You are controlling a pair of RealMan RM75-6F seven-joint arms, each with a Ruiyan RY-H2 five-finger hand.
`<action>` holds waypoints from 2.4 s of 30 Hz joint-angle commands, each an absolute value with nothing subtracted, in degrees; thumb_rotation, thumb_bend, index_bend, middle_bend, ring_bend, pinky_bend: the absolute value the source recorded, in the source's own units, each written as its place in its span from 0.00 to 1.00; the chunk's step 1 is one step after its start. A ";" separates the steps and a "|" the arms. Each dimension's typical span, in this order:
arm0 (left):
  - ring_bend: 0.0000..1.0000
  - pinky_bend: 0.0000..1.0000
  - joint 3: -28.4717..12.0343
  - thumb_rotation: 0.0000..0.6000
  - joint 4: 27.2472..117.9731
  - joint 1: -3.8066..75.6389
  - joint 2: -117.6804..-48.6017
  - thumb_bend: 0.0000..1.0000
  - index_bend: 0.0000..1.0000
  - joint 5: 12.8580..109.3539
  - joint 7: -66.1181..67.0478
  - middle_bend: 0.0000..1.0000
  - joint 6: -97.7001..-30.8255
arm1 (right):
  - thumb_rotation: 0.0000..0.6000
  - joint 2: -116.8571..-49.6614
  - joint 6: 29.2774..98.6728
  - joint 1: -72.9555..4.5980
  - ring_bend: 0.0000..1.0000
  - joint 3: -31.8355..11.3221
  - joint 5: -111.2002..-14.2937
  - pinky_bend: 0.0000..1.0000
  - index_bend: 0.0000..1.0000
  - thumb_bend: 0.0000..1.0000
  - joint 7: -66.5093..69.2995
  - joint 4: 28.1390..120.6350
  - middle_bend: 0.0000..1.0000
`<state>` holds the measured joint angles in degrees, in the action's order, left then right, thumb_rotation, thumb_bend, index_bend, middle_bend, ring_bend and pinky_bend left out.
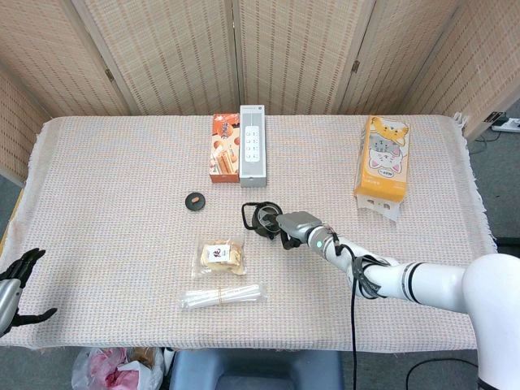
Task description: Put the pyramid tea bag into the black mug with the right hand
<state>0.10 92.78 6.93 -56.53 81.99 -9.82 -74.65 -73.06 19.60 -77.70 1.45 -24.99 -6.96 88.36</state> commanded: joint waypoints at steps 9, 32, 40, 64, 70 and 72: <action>0.14 0.28 -0.07 1.00 92.56 7.28 -56.34 0.13 0.00 81.42 -10.47 0.09 -73.79 | 1.00 -75.28 18.04 -77.79 0.93 1.14 -28.65 0.99 0.04 1.00 -2.49 84.60 0.10; 0.14 0.28 -0.27 1.00 92.23 7.63 -56.23 0.13 0.00 80.86 -11.04 0.09 -72.98 | 1.00 -80.15 15.80 -78.43 0.93 3.69 -33.07 0.99 0.04 1.00 2.85 77.54 0.10; 0.14 0.28 -0.28 1.00 92.42 7.64 -56.32 0.13 0.00 80.74 -10.64 0.09 -72.98 | 1.00 -79.77 15.72 -78.25 0.93 3.87 -34.42 0.99 0.04 1.00 4.38 77.58 0.10; 0.14 0.28 -0.15 1.00 92.79 7.47 -56.58 0.13 0.00 80.99 -9.47 0.09 -73.48 | 1.00 -71.50 23.41 -77.37 0.84 4.58 -36.37 0.95 0.05 0.92 5.38 87.80 0.06; 0.14 0.28 -0.30 1.00 93.15 7.11 -56.81 0.13 0.00 81.00 -8.25 0.09 -74.56 | 1.00 -62.14 31.06 -73.22 0.68 2.64 -40.77 0.85 0.03 0.78 4.96 99.52 0.03; 0.14 0.28 -0.34 1.00 93.25 6.93 -56.88 0.13 0.00 80.97 -7.96 0.09 -74.96 | 1.00 -58.94 35.92 -70.41 0.59 2.50 -44.34 0.79 0.03 0.73 3.98 104.03 0.02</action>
<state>-0.31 93.20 7.00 -56.84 80.98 -8.04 -74.88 -64.10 29.65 -74.30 3.38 -39.67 5.11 97.73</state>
